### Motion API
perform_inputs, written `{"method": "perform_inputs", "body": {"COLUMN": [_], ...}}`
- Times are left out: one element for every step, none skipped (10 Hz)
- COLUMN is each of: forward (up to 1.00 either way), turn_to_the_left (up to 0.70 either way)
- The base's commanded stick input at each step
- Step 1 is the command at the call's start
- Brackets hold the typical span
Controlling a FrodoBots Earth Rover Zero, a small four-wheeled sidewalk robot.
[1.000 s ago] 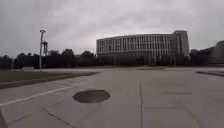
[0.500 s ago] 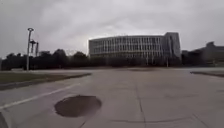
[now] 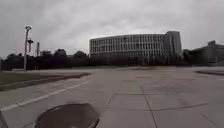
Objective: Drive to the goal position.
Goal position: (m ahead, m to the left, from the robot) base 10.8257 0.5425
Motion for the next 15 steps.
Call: {"method": "perform_inputs", "body": {"forward": [1.0, 1.0, 1.0, 1.0, 1.0, 1.0, 1.0, 1.0, 1.0, 1.0, 1.0, 1.0, 1.0, 1.0, 1.0], "turn_to_the_left": [0.0, 0.0, 0.0, 0.0, 0.0, 0.0, -0.4, -0.39, -0.39, -0.39, -0.2, 0.0, 0.0, 0.0, 0.0]}}
